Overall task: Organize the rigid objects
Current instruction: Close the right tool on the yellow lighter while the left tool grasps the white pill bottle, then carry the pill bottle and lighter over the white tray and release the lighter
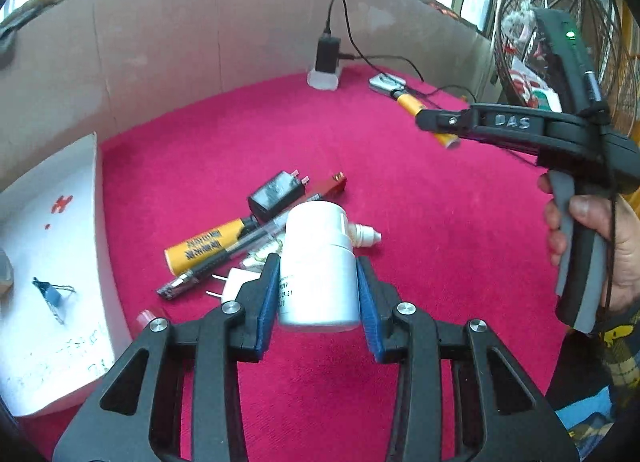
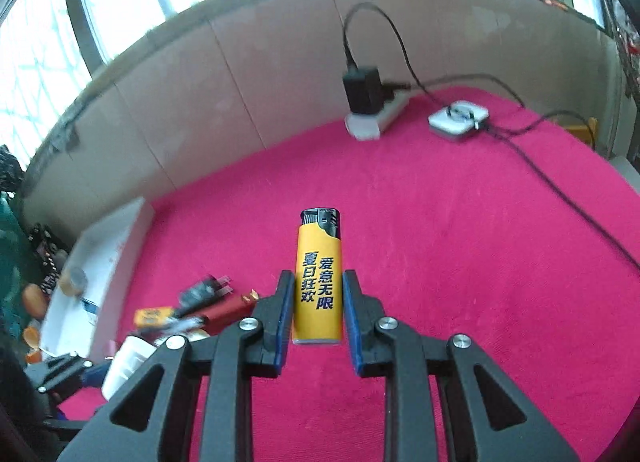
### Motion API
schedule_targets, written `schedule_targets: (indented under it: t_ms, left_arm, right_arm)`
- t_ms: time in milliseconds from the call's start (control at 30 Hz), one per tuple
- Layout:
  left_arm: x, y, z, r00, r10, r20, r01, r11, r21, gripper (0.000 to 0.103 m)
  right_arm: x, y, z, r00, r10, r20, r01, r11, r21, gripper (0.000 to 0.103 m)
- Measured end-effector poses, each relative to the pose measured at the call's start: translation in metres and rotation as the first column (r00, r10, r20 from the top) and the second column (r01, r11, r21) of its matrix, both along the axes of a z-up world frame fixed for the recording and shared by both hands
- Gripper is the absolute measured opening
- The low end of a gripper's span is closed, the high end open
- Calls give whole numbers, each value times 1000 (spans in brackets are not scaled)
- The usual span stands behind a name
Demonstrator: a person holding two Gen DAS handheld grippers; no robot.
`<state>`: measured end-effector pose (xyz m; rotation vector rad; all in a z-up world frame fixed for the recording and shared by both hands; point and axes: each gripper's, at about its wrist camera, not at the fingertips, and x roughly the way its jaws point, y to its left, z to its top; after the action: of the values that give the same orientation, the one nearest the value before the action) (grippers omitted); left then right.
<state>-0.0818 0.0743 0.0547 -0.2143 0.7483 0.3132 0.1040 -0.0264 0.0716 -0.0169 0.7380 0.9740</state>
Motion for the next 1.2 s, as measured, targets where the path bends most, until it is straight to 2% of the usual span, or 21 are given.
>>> schedule_targets:
  t_ms: [233,600,833,1200]
  left_arm:
    - [-13,20,21,996,56,66,-56,998,-5,36]
    - [-48,53,47,972,177,155,-177,984,-8,36]
    - [-65,68,55,956,227,188,-229,973,-13,36]
    - [-95,88,60,926,307,221,-307,951,-32,36]
  right_arm:
    - [-25,0,41,996,51,74,-56,996,76,22]
    - [-58,4,89,975,131,179,-163,971,175,22]
    - [-74,14,106,958,171,231,-217,958,188,23]
    - [-91,34,116,945,223,240,-271,944,188,23]
